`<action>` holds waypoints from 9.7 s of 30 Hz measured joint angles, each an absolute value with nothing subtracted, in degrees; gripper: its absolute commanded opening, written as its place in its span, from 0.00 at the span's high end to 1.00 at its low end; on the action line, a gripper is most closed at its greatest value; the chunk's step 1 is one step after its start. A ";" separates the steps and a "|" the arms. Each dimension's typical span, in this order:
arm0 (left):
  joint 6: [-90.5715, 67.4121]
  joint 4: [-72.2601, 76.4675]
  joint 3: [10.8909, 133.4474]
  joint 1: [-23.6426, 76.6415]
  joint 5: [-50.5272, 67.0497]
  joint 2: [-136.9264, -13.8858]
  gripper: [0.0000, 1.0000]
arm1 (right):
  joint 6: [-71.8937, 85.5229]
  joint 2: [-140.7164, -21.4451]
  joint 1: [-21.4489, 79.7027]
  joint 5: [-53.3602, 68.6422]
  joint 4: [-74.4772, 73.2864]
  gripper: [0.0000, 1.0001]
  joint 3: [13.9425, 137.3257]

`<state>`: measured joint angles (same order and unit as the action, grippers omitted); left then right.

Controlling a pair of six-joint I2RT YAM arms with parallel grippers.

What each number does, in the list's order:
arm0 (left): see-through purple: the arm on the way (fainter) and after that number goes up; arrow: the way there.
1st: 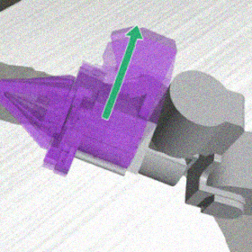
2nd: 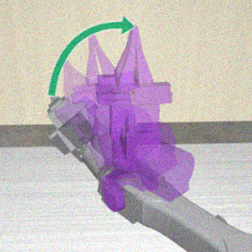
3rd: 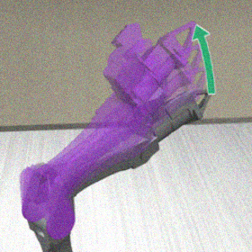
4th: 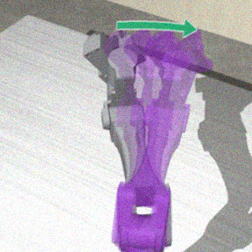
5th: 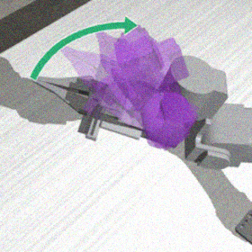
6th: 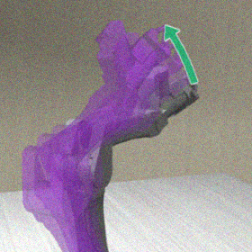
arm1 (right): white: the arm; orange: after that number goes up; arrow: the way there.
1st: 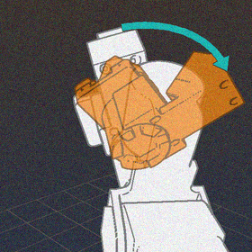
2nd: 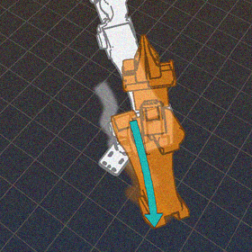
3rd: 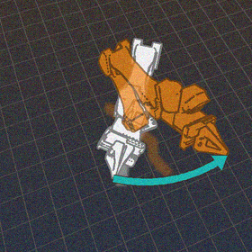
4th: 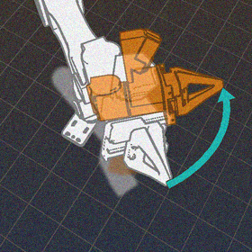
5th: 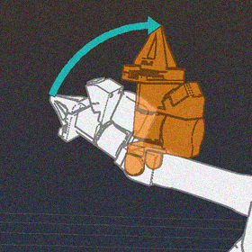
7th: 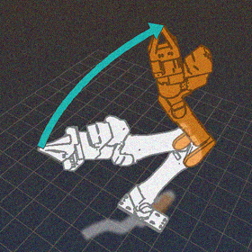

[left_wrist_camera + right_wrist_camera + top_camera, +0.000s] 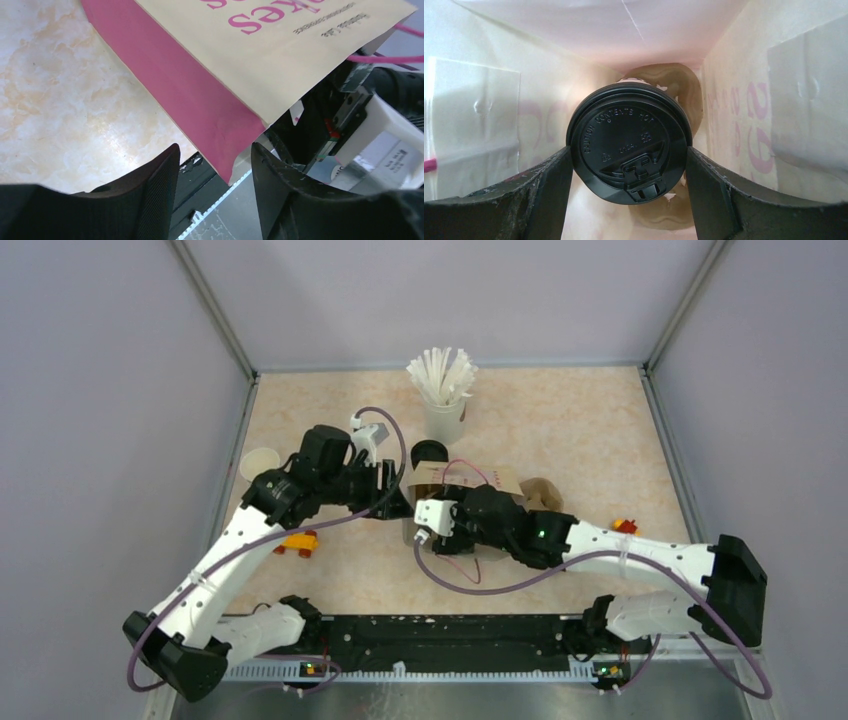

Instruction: Pack the takeout coffee

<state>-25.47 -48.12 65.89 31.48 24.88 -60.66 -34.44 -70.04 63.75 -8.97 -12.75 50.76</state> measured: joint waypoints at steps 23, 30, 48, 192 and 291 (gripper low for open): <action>-28.88 -40.45 58.17 31.48 28.99 -59.11 0.77 | -29.58 -69.76 66.35 -15.70 -8.14 0.35 46.87; -27.11 -40.38 58.17 31.48 29.15 -59.37 1.00 | -30.94 -65.58 66.37 -15.73 -11.03 0.33 45.32; -19.86 -39.99 57.95 31.48 31.97 -58.85 1.00 | -50.28 -63.40 65.65 -18.20 -26.57 0.32 50.89; -12.01 -38.15 53.87 31.48 38.11 -54.89 1.00 | -66.89 -69.95 58.96 -13.32 -26.26 0.36 50.83; -13.37 -39.09 54.35 31.48 37.85 -57.95 0.99 | -66.92 -71.20 55.68 -9.32 -23.99 0.24 50.09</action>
